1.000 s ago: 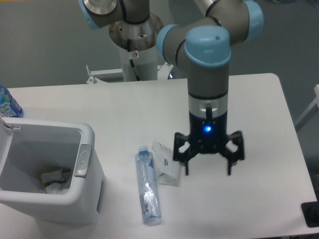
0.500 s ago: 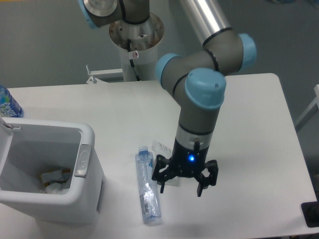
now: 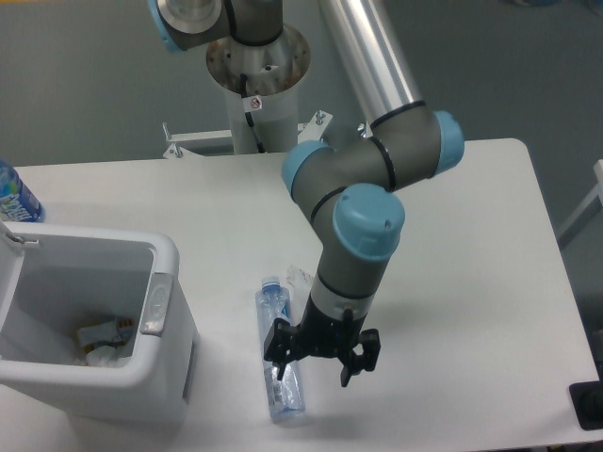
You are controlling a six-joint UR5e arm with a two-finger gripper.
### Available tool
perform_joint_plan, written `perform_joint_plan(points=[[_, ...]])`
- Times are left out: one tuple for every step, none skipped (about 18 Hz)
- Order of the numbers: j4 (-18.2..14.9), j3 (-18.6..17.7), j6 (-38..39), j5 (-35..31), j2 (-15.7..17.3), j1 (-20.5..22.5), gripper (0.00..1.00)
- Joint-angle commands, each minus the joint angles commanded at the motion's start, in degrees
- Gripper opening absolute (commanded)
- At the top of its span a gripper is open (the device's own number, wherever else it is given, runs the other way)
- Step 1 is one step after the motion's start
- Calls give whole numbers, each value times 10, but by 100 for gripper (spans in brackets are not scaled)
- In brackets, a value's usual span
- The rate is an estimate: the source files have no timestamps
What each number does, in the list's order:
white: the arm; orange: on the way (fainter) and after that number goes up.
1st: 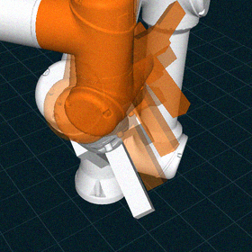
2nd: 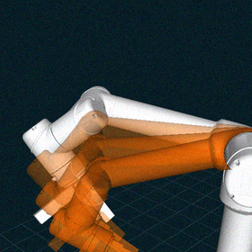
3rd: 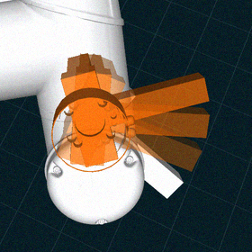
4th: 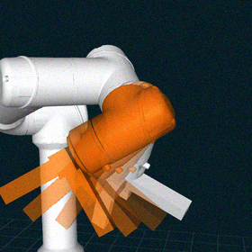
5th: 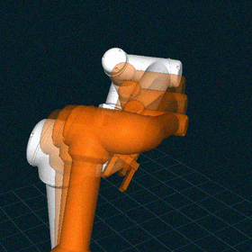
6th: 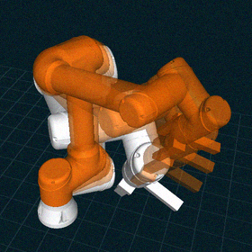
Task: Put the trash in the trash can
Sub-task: 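Lower the gripper around the bottle's middle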
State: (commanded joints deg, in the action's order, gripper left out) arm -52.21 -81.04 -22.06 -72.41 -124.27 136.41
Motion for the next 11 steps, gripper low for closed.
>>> perform_joint_plan(points=[[1,0,2,-11,-6,-7,100],[2,2,5,-22,-13,-15,100],[3,1,9,-29,-18,-19,100],[5,1,11,-33,-23,-25,100],[6,3,11,-40,-30,-27,100],[7,8,16,-48,-34,-31,100],[8,9,25,-52,-38,-36,100],[9,9,25,-53,-40,-39,100],[10,9,25,-53,-42,-40,100],[10,9,25,-55,-46,-40,100],[10,9,25,-60,-48,-41,100]])
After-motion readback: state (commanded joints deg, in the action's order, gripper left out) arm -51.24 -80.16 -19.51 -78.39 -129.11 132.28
